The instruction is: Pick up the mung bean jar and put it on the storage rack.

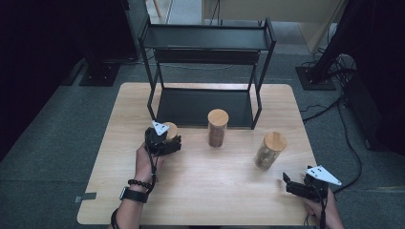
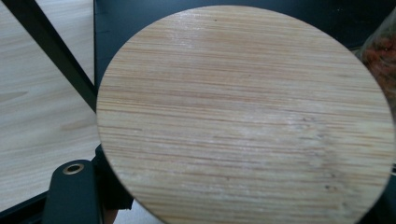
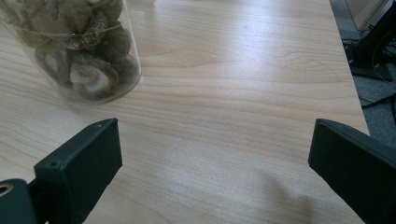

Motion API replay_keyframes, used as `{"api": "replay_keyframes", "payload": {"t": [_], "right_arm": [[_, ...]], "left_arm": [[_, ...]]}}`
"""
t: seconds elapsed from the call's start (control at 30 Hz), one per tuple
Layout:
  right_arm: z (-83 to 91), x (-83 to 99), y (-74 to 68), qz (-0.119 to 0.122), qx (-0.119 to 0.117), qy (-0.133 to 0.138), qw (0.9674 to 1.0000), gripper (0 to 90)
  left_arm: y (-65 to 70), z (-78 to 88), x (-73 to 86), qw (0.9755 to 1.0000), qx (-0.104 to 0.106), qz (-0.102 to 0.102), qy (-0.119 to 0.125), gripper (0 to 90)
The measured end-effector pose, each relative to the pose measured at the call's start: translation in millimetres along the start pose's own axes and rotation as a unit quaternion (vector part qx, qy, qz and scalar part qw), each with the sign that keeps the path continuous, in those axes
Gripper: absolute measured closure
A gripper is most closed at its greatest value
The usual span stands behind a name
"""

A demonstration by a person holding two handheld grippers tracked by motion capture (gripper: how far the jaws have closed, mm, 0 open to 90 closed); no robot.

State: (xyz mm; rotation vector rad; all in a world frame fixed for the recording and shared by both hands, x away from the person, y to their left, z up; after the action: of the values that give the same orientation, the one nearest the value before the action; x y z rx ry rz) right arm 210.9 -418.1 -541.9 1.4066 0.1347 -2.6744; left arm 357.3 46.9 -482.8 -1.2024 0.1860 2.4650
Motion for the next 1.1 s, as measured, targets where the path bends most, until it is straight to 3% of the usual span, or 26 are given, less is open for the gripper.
{"api": "replay_keyframes", "payload": {"t": [0.47,0.63,1.1], "right_arm": [[-1.1,-0.1,-0.1,0.004,-0.004,-0.007,1.0000,1.8],[-1.2,-0.1,-0.2,0.003,-0.004,-0.007,1.0000,1.8],[-0.8,0.1,-0.4,0.004,-0.005,-0.007,1.0000,1.8]], "left_arm": [[-1.2,-13.7,-18.0,1.0000,-0.007,-0.006,-0.002,25.7],[-0.9,-19.1,-24.8,0.9998,-0.012,-0.017,-0.002,25.7],[1.1,-32.0,-43.3,0.9998,-0.012,-0.019,-0.001,25.7]]}}
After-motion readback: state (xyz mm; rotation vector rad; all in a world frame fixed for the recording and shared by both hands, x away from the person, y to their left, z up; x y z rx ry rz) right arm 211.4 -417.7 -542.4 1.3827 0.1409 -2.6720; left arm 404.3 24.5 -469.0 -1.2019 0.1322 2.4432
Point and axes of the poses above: each handheld gripper's, and its own axes: z roughly backward along the jaws, x roughly out of its underside, y roughly to its right, the point moved 2 cm from there along -z, roughly forward along the jaws, and after that the axes turned 3 degrees about -z, right-handed, at the moved point
